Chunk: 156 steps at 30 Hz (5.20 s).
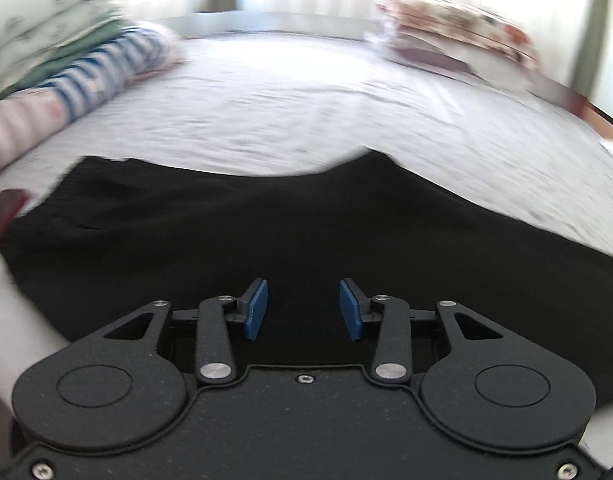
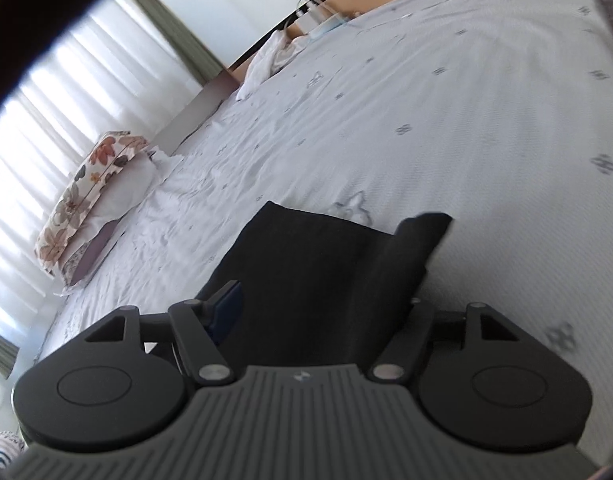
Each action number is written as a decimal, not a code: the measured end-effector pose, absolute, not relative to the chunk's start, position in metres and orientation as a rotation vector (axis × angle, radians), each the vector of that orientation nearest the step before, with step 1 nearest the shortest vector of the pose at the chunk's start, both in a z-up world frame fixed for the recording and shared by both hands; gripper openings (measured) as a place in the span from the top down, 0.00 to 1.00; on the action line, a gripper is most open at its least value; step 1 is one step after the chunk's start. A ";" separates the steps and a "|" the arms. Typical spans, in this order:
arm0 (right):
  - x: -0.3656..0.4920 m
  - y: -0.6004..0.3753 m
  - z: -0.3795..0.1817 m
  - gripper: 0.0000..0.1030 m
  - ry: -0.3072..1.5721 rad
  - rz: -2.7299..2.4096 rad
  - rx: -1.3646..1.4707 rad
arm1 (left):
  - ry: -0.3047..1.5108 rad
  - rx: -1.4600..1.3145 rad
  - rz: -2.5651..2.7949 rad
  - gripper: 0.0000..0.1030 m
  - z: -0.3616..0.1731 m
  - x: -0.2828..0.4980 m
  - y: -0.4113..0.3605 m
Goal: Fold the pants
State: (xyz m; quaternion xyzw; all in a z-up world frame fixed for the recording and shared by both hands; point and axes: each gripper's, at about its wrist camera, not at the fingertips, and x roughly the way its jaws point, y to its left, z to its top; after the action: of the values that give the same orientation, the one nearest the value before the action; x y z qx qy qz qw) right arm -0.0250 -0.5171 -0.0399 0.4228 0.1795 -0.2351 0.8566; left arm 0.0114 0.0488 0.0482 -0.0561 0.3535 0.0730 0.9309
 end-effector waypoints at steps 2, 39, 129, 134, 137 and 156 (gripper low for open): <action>-0.025 -0.516 -0.038 0.35 0.382 -0.477 0.886 | 0.736 -0.094 0.101 0.62 0.044 0.009 0.030; 0.013 -0.120 0.035 0.31 0.688 0.426 0.110 | 0.751 -0.267 0.056 0.56 0.030 0.005 0.087; -0.066 -0.207 -0.014 0.89 0.587 -0.279 -0.233 | 0.772 -0.029 0.100 0.26 0.016 0.005 0.042; -0.071 -0.202 -0.009 0.78 0.583 -0.235 -0.242 | 0.744 -0.101 0.096 0.26 0.031 -0.004 0.047; -0.073 -0.203 -0.006 0.66 0.577 -0.232 -0.238 | 0.724 -0.160 0.012 0.25 0.046 -0.013 0.046; -0.079 -0.210 0.009 0.52 0.497 -0.265 -0.214 | 0.922 -0.402 -0.178 0.89 0.022 0.006 0.012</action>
State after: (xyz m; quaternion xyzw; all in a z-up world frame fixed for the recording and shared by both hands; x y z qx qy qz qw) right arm -0.0791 -0.2099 0.0086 -0.1052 0.2450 -0.1307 0.9549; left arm 0.0063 0.0124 0.0224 -0.1925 0.4412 -0.0851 0.8724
